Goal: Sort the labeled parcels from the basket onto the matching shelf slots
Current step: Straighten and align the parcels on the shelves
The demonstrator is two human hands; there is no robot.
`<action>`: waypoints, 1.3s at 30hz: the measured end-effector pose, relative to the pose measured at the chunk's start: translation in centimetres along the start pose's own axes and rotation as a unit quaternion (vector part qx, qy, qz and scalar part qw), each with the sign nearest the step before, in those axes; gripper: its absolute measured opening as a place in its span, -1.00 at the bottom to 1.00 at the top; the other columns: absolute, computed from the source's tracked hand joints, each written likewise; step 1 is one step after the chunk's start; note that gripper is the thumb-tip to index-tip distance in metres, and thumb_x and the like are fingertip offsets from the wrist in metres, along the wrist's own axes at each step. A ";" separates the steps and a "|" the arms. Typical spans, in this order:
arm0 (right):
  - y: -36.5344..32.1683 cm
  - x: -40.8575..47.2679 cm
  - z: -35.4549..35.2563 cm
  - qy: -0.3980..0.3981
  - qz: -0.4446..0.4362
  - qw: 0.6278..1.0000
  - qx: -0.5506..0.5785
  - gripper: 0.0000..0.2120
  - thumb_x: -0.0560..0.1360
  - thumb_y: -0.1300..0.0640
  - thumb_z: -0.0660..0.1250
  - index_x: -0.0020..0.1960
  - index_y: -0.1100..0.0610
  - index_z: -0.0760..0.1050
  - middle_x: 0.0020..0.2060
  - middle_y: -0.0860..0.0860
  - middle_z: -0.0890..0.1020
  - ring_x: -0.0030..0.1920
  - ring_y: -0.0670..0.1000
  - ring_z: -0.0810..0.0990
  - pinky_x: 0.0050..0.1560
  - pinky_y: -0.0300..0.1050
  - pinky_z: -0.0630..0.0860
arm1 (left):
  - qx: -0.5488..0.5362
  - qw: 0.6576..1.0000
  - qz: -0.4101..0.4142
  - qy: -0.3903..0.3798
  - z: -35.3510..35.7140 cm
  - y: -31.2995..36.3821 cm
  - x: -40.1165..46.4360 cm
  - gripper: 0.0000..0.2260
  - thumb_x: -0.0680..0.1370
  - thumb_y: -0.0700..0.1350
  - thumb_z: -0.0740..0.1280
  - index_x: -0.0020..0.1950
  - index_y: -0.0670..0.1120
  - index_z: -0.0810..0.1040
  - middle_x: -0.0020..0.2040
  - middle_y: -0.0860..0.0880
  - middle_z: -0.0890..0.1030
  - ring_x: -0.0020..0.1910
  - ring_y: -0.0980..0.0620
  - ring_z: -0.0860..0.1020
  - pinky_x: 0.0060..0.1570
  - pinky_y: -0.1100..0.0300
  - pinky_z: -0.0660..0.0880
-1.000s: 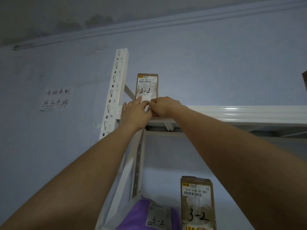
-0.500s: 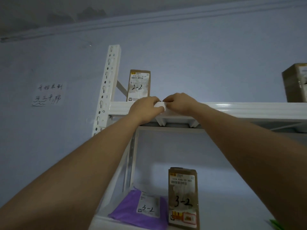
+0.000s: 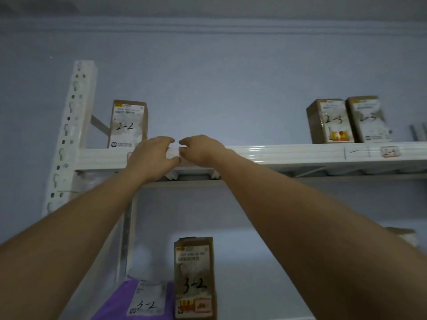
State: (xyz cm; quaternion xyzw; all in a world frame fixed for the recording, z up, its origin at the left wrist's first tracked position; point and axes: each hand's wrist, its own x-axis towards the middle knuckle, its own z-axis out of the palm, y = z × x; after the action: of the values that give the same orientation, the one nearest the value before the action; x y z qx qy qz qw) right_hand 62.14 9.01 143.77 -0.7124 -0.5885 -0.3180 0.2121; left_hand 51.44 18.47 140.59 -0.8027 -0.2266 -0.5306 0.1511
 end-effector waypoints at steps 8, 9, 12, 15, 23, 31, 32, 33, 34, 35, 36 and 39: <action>10.5 -8.0 -7.1 0.115 0.044 0.991 -0.051 -0.62 0.56 0.07 0.12 0.34 0.09 0.44 0.28 0.07 0.52 0.23 0.09 0.50 0.21 0.00 0.46 | -0.177 0.983 -0.053 -0.016 1.6 11.2 0.9 -0.57 0.56 0.08 0.21 0.42 0.02 0.35 0.39 -0.06 0.44 0.30 -0.09 0.43 0.23 0.04 0.38; 12.3 -9.1 -8.1 0.116 0.056 0.990 -0.060 -0.61 0.56 0.05 0.12 0.36 0.07 0.42 0.30 0.06 0.51 0.26 0.09 0.49 0.24 -0.01 0.45 | -0.174 0.983 -0.048 -0.033 1.8 12.9 1.2 -0.56 0.56 0.10 0.20 0.43 0.03 0.34 0.40 -0.05 0.42 0.32 -0.09 0.41 0.24 0.05 0.36; 18.1 -12.4 -10.9 0.118 0.104 0.984 -0.082 -0.60 0.55 0.03 0.12 0.37 0.03 0.41 0.32 0.07 0.49 0.27 0.11 0.48 0.22 -0.02 0.44 | -0.157 0.985 -0.023 -0.070 2.4 18.1 2.3 -0.52 0.57 0.14 0.18 0.47 0.04 0.28 0.46 -0.03 0.33 0.38 -0.08 0.35 0.27 0.04 0.32; 23.7 -15.4 -13.2 0.107 0.154 0.977 -0.104 -0.62 0.56 0.04 0.12 0.34 0.06 0.44 0.32 0.09 0.48 0.26 0.14 0.47 0.17 -0.02 0.42 | -0.155 0.985 -0.007 -0.078 3.1 23.6 3.3 -0.51 0.57 0.13 0.18 0.48 0.03 0.26 0.46 -0.03 0.34 0.37 -0.08 0.36 0.24 0.06 0.34; 34.9 -20.7 -14.9 0.085 0.207 0.970 -0.100 -0.58 0.56 0.01 0.15 0.40 0.05 0.38 0.36 0.08 0.45 0.31 0.13 0.43 0.29 0.03 0.39 | -0.082 0.991 0.051 -0.088 6.0 36.1 4.7 -0.54 0.58 0.13 0.18 0.44 0.01 0.32 0.37 -0.08 0.44 0.27 -0.10 0.45 0.11 0.07 0.41; 37.7 -19.0 -12.2 0.120 0.137 0.983 -0.020 -0.56 0.56 0.02 0.15 0.43 0.04 0.34 0.37 0.07 0.44 0.33 0.11 0.42 0.27 0.02 0.40 | -0.041 0.994 -0.001 -0.100 10.8 39.6 7.0 -0.54 0.57 0.13 0.14 0.44 0.01 0.29 0.39 -0.11 0.41 0.26 -0.15 0.44 0.18 -0.04 0.45; 37.6 -18.3 -11.8 0.119 0.125 0.985 -0.012 -0.56 0.56 0.02 0.15 0.43 0.04 0.33 0.37 0.07 0.44 0.33 0.10 0.42 0.26 0.02 0.40 | -0.036 0.994 -0.005 -0.098 11.2 39.5 7.2 -0.54 0.57 0.14 0.14 0.44 0.02 0.28 0.39 -0.11 0.41 0.26 -0.15 0.44 0.18 -0.06 0.45; 37.4 -17.7 -11.3 0.117 0.115 0.986 -0.008 -0.55 0.56 0.02 0.15 0.43 0.03 0.33 0.37 0.07 0.44 0.33 0.10 0.43 0.26 0.03 0.40 | -0.032 0.995 -0.008 -0.097 11.7 39.3 7.4 -0.54 0.57 0.14 0.14 0.45 0.02 0.28 0.39 -0.12 0.42 0.25 -0.15 0.45 0.18 -0.06 0.45; 37.3 -17.1 -10.9 0.118 0.108 0.987 -0.015 -0.56 0.56 0.01 0.14 0.43 0.02 0.33 0.36 0.07 0.45 0.32 0.10 0.44 0.25 0.04 0.40 | -0.028 0.995 -0.009 -0.095 12.0 39.0 7.6 -0.54 0.57 0.13 0.14 0.44 0.03 0.28 0.37 -0.12 0.43 0.23 -0.15 0.45 0.17 -0.05 0.45; 37.1 -16.5 -10.5 0.124 0.101 0.987 -0.029 -0.56 0.56 -0.01 0.13 0.42 0.02 0.34 0.35 0.07 0.46 0.30 0.11 0.45 0.24 0.05 0.39 | -0.024 0.995 -0.010 -0.094 12.3 38.8 7.9 -0.55 0.57 0.12 0.14 0.43 0.04 0.30 0.35 -0.12 0.45 0.22 -0.15 0.46 0.15 -0.04 0.45; 36.9 -16.0 -10.2 0.134 0.095 0.985 -0.045 -0.57 0.56 -0.01 0.13 0.41 0.01 0.36 0.32 0.08 0.48 0.27 0.12 0.47 0.23 0.05 0.39 | -0.017 0.995 -0.011 -0.094 12.6 38.5 8.1 -0.57 0.56 0.12 0.14 0.42 0.04 0.31 0.33 -0.11 0.47 0.20 -0.15 0.46 0.14 -0.03 0.43; 36.6 -14.8 -9.4 0.148 0.078 0.982 -0.085 -0.59 0.56 0.00 0.10 0.38 0.00 0.39 0.21 0.09 0.54 0.20 0.13 0.49 0.21 0.07 0.35 | 0.004 0.995 -0.004 -0.098 13.4 38.0 8.5 -0.56 0.58 0.16 0.09 0.43 0.06 0.30 0.35 -0.09 0.46 0.25 -0.14 0.44 0.18 -0.05 0.36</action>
State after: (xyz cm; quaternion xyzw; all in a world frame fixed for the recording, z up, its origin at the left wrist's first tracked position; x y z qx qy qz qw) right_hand 94.26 -15.74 142.69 -0.7167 -0.4643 -0.4512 0.2593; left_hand 84.65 -5.67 143.14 -0.8494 -0.2457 -0.4488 0.1296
